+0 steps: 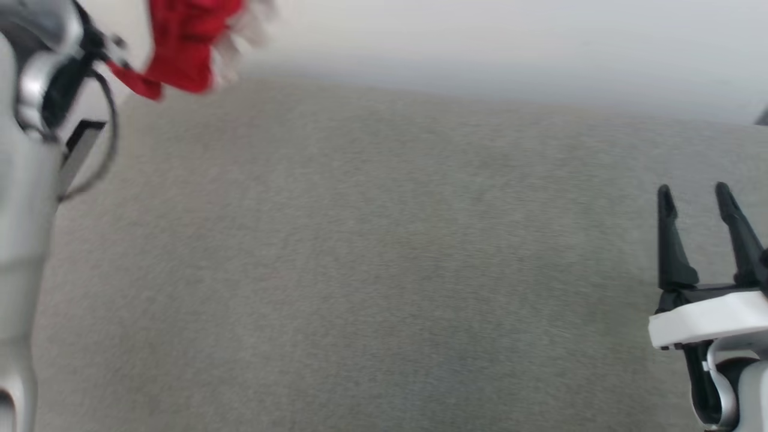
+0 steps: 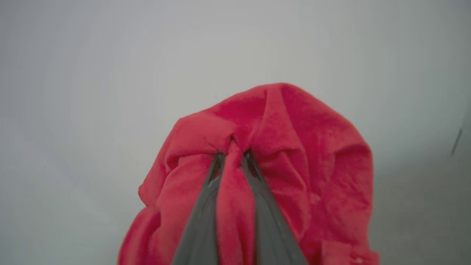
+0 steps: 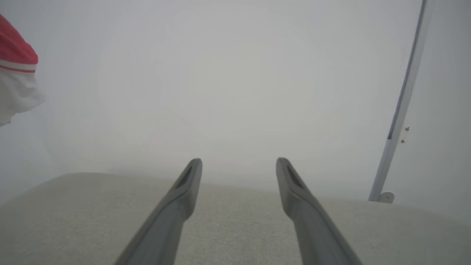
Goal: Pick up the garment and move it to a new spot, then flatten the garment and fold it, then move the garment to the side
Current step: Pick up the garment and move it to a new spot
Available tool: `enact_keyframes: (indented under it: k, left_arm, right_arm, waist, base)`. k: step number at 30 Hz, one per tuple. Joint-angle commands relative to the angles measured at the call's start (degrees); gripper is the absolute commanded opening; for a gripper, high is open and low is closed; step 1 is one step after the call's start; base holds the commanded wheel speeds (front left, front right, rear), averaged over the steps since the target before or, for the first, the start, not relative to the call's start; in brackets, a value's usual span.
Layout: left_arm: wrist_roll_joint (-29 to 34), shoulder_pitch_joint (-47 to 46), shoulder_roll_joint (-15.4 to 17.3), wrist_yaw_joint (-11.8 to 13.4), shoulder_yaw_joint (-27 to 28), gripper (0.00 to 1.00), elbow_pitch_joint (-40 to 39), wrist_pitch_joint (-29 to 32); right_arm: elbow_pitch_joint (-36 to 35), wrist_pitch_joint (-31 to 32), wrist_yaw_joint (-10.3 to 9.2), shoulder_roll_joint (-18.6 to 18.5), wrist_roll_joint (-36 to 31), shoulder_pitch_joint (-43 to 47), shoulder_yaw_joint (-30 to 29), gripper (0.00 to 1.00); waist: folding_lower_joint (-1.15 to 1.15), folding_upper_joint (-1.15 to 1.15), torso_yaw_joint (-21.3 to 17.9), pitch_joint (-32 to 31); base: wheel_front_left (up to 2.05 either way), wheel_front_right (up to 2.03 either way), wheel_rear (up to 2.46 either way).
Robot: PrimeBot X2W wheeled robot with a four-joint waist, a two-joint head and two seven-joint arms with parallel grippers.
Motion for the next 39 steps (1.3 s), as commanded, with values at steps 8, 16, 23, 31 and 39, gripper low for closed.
enact_keyframes:
  k: [8, 16, 23, 31, 39]
  left_arm:
    - [-2.82, 9.29, 0.15, 3.29, -2.92, 0.0, -20.89, 10.39]
    - [-5.25, 17.23, -3.11, 3.93, -9.87, 0.0, -29.82, 15.89]
    - [-7.87, 22.99, -5.42, 2.54, -15.41, 0.0, -23.32, 16.58]
    - [-7.99, 25.34, -6.8, 0.62, -20.23, 0.0, -8.11, 14.7]
    - [-9.52, 23.86, -8.71, -0.55, -24.32, 0.0, 4.4, 11.03]
  right_arm:
    - [-0.92, -0.46, -0.02, 1.22, -0.04, 1.49, -1.86, 1.0]
    - [0.54, -1.88, -0.02, 2.01, 0.83, 0.39, -1.63, 1.0]
    - [4.47, -4.21, -0.02, 2.26, 2.31, -1.25, 0.04, 1.0]
    - [10.03, -7.25, -0.02, 2.22, 4.05, -4.04, 3.25, 1.0]
    - [13.49, -8.91, -0.02, 2.21, 4.49, -6.23, 4.94, 1.0]
  waist:
    - [0.0, 0.0, -8.17, -0.04]
    - [0.0, 0.0, -16.52, 2.68]
    - [0.0, 0.0, -21.66, 5.73]
    - [0.0, 0.0, -24.16, 7.72]
    - [0.0, 0.0, -23.98, 7.74]
  base:
    - [0.0, 0.0, 0.0]
    - [0.0, 0.0, 0.0]
    - [0.0, 0.0, 0.0]
    - [0.0, 0.0, 0.0]
    - [0.0, 0.0, 0.0]
